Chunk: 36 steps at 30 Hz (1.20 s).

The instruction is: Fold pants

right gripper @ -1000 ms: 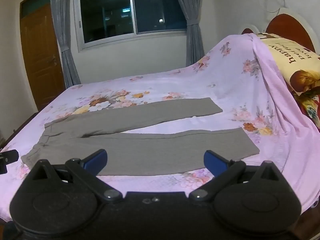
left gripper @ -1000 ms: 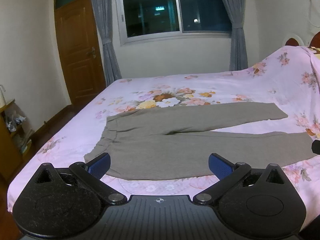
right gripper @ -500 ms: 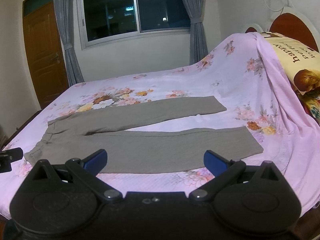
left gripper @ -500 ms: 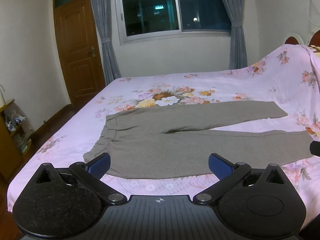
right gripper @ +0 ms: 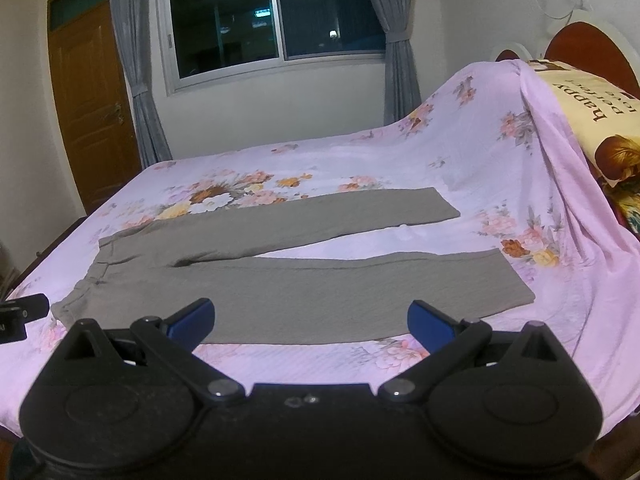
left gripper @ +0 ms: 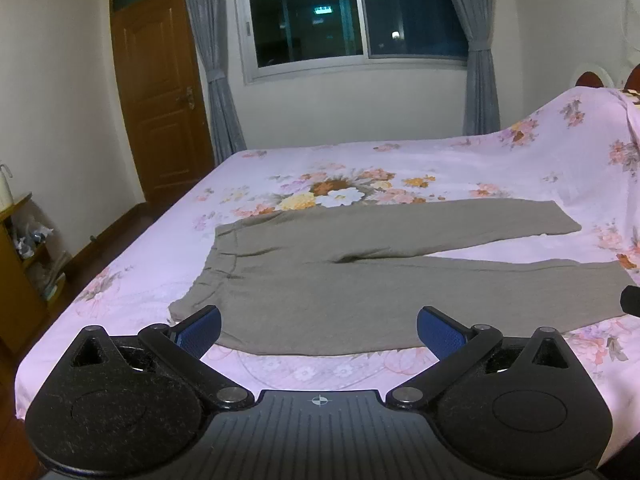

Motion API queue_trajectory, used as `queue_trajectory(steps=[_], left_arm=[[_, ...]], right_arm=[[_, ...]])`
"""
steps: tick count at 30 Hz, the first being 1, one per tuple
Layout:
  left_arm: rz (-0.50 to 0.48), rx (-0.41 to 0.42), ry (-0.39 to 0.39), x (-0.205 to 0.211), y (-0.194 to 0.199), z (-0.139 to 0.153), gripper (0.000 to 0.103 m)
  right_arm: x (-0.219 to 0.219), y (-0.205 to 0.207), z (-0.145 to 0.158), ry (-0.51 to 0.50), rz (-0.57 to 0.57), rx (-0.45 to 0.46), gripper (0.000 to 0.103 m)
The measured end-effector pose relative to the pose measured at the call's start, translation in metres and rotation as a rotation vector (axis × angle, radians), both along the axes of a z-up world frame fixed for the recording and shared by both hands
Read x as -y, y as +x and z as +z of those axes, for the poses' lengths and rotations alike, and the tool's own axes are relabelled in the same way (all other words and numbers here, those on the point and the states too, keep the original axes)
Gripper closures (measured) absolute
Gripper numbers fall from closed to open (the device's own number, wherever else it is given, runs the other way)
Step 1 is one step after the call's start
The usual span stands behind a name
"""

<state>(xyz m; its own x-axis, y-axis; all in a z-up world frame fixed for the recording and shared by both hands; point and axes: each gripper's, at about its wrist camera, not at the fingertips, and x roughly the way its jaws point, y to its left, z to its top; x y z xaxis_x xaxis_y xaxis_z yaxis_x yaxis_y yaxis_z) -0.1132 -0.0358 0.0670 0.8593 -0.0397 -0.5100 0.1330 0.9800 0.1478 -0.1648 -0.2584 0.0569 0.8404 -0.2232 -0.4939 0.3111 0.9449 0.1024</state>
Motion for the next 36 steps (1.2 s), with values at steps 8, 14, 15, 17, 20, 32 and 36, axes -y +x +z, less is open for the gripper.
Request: queue_trajectory(steps=[8,14,15,17,20,32,36], left_arm=[[0.004,-0.014,0.004,0.0,0.006,-0.005,0.0],[0.012,-0.018,0.01,0.001,0.016,-0.007,0.0],[0.015,-0.019,0.01,0.0,0.019,-0.008,0.0],[0.02,-0.024,0.014,-0.001,0.025,-0.01,0.0],[0.029,-0.03,0.02,-0.003,0.035,-0.014,0.0],[0.083,-0.05,0.047,-0.014,0.101,-0.021,0.0],[0.107,-0.066,0.06,-0.019,0.13,-0.027,0.0]], right_arm=[[-0.001,0.006,-0.004,-0.008,0.01,-0.007,0.0],[0.0,0.016,-0.004,0.022,0.032,-0.04,0.0],[0.0,0.017,-0.004,0.037,0.038,-0.054,0.0],[-0.001,0.023,-0.004,0.036,0.049,-0.062,0.0],[-0.003,0.032,-0.005,0.021,0.067,-0.065,0.0],[-0.013,0.095,-0.008,-0.001,0.136,-0.028,0.0],[-0.015,0.121,-0.011,0.012,0.156,-0.032,0.0]])
